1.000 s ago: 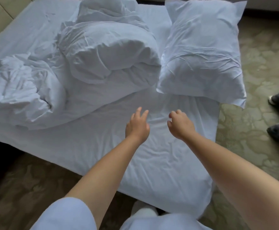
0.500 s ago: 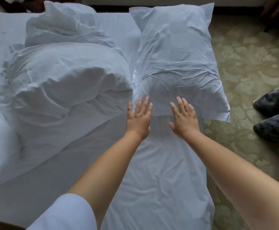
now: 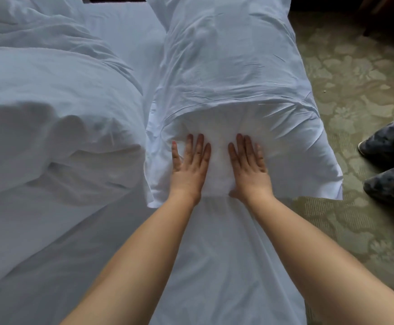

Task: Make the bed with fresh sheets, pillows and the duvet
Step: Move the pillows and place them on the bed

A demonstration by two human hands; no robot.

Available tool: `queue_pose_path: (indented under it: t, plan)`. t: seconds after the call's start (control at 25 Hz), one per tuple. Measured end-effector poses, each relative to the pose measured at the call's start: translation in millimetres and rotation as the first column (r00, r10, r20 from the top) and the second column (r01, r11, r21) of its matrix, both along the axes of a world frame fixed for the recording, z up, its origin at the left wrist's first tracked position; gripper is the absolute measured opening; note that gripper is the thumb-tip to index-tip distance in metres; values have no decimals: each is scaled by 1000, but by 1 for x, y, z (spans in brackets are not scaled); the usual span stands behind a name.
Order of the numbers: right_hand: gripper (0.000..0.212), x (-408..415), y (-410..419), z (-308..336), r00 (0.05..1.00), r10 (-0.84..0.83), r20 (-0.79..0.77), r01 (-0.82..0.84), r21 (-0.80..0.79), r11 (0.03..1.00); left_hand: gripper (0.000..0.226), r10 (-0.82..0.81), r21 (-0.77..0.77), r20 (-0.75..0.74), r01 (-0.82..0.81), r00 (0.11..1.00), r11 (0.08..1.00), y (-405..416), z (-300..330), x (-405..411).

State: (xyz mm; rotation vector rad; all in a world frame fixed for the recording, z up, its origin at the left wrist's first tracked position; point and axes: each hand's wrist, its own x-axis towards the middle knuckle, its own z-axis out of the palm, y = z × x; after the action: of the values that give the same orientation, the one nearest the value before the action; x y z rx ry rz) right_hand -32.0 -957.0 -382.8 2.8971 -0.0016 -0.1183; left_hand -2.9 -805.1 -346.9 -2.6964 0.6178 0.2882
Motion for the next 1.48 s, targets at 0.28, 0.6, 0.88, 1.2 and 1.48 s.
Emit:
queue_pose_path:
  t: [0.28,0.6,0.88,1.2,1.48]
  plan:
    - [117,11,-3,-28,998,59,-7,-60,-90,994,103,-97,28,40,96,994,995,-3,-28,4]
    - [118,4,-2,9,982,-38,-183,0,-203,979,60,-275,-151,210,309,938,939,3,-18,16]
    - [59,-9,16,53,999,18,-44,-25,-174,984,62,-245,-134,36,248,969,959,-4,48,0]
    - [40,-86,-5,85,921,386,41,-380,-115,918,86,-161,-184,-148,133,976,974,14,95,-80]
    - [40,-194,47,144,855,398,-332,-451,-98,887,90,-137,-200,-220,92,966,975,66,118,-208]
